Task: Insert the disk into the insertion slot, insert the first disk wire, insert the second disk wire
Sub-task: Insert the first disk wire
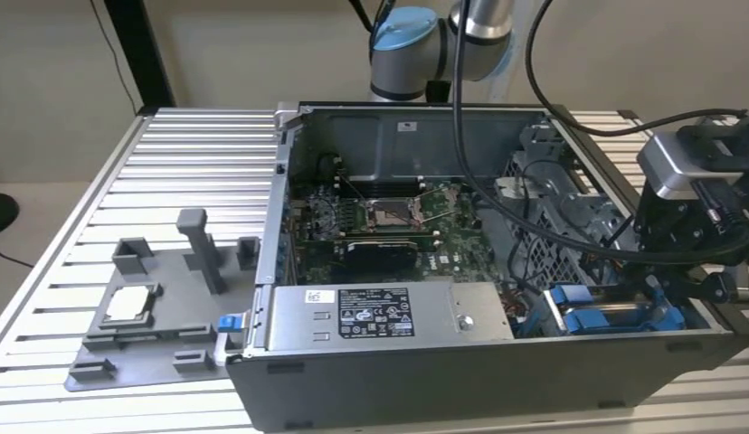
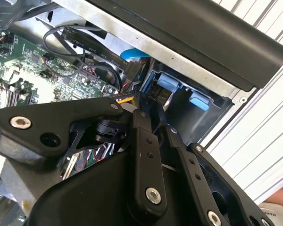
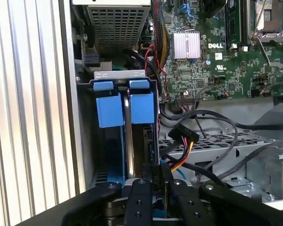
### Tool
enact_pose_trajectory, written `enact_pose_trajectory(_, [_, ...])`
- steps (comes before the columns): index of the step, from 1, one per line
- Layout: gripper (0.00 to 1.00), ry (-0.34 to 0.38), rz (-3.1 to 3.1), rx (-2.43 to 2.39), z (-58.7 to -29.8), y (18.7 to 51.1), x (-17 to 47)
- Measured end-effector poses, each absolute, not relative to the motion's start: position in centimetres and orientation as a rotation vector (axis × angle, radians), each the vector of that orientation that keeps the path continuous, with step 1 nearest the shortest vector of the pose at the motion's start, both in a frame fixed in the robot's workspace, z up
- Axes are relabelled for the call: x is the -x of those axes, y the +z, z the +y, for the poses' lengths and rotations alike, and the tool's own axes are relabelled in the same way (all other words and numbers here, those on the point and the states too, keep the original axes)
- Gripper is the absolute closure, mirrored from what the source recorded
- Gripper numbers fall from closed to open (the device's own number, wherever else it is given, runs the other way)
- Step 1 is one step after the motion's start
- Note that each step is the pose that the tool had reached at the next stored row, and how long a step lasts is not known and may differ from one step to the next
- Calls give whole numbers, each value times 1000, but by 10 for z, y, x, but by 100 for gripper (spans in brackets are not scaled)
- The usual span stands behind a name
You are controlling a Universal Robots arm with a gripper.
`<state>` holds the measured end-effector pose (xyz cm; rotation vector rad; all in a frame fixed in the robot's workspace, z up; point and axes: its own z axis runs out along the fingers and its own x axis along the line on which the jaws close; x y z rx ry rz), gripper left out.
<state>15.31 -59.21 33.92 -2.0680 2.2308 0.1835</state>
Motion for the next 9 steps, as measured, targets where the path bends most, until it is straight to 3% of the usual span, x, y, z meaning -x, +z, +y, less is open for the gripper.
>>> enact_pose_trajectory(9, [100, 183, 2231, 2068, -592, 337, -153])
